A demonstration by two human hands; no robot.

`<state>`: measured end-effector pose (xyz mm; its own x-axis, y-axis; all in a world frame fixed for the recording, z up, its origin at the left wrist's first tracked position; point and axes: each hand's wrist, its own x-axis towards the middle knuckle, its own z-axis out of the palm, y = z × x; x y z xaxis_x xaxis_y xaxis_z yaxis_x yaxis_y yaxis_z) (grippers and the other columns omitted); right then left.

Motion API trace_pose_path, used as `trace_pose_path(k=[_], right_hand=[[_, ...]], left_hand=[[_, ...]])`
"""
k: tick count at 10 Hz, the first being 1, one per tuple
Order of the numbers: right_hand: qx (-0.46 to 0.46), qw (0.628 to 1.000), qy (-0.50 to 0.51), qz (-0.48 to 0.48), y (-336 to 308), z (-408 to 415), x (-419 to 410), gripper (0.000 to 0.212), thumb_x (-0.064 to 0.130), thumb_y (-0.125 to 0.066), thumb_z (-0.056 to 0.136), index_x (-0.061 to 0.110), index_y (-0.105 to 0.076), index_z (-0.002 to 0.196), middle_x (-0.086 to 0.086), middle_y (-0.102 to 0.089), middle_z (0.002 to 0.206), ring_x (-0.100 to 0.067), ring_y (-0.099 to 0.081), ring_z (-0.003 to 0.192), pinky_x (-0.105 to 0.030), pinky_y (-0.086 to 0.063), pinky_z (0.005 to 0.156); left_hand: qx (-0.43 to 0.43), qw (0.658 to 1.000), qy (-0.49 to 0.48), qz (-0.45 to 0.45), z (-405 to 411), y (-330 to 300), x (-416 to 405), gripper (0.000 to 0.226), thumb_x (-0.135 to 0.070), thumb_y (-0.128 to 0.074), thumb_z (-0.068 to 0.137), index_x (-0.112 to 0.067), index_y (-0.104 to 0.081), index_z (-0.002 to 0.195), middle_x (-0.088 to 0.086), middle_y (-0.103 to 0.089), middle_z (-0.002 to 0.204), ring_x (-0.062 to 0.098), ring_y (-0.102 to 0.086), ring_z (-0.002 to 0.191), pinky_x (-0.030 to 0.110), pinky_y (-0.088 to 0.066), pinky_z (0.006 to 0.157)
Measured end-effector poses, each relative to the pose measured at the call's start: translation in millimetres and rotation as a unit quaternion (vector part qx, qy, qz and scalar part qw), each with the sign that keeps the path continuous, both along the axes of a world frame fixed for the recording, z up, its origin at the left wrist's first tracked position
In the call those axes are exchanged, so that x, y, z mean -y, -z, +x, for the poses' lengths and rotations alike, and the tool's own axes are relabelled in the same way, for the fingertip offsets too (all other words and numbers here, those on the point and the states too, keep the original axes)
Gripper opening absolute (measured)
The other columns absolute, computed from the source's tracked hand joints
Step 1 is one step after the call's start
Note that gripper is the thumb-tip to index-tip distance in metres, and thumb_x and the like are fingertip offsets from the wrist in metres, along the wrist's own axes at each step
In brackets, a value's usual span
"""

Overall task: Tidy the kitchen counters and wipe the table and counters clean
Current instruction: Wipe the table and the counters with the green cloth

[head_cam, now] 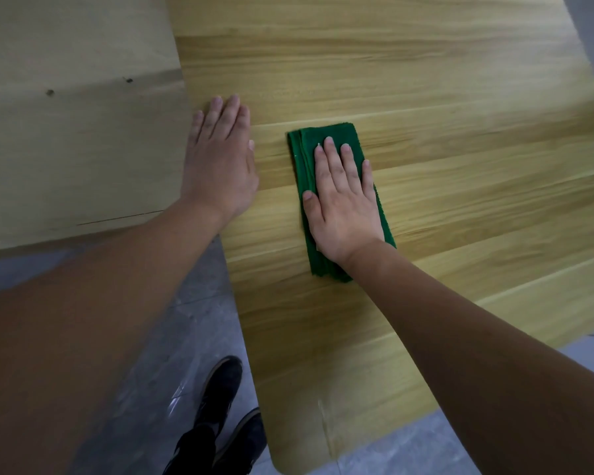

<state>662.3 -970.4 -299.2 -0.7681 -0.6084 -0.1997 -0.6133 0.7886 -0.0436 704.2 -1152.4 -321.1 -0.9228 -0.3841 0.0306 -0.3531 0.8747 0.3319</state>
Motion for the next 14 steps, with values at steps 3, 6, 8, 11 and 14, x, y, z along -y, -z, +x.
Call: trace_pose_path(k=[3,6,8,11,14], right_hand=[[0.025,0.999,-0.026,-0.016,-5.0,57.6,1.5,0.063,0.037,-0.015,0.099,0.011,0.003,0.153,-0.005,0.011,0.16,-0.022,0.015,0.147,-0.044,0.008,0.119],[0.022,0.999,-0.03,-0.024,-2.2,73.8,-0.7,0.064,0.038,-0.01,0.096,0.012,0.001,0.153,-0.003,0.009,0.161,-0.02,0.013,0.147,-0.044,0.007,0.119],[0.024,0.999,-0.03,-0.029,-2.1,86.3,-8.8,0.064,0.038,-0.01,0.097,0.011,0.001,0.153,-0.003,0.008,0.161,-0.02,0.013,0.147,-0.044,0.007,0.119],[0.034,0.998,-0.028,-0.041,-3.8,139.4,-44.6,0.063,0.039,-0.013,0.098,0.011,0.0,0.153,-0.003,0.008,0.161,-0.02,0.014,0.147,-0.044,0.006,0.12],[0.028,0.999,-0.018,-0.036,-3.9,190.3,-77.2,0.063,0.039,-0.017,0.098,0.01,-0.006,0.153,-0.004,0.002,0.161,-0.022,0.008,0.148,-0.046,0.002,0.118]], left_hand=[[-0.013,1.0,0.0,0.007,-1.1,1.6,1.0,0.05,-0.02,-0.028,0.103,-0.005,-0.023,0.15,0.007,-0.015,0.16,0.023,-0.006,0.149,0.037,0.001,0.12],[-0.007,1.0,0.006,0.012,0.5,1.1,2.1,0.05,-0.021,-0.028,0.103,-0.006,-0.022,0.151,0.006,-0.014,0.16,0.022,-0.005,0.149,0.037,0.0,0.121],[0.001,1.0,0.013,0.016,5.8,-1.5,0.9,0.05,-0.021,-0.026,0.104,-0.006,-0.019,0.151,0.007,-0.012,0.161,0.023,-0.003,0.149,0.038,0.001,0.121],[0.004,0.999,0.042,0.015,23.8,-3.0,-5.1,0.051,-0.022,-0.024,0.103,-0.004,-0.02,0.151,0.009,-0.014,0.16,0.024,-0.006,0.148,0.038,0.0,0.121],[0.024,0.996,0.084,0.013,57.6,-8.5,-13.9,0.051,-0.019,-0.028,0.103,0.0,-0.021,0.15,0.015,-0.017,0.159,0.029,-0.009,0.148,0.038,-0.004,0.121]])
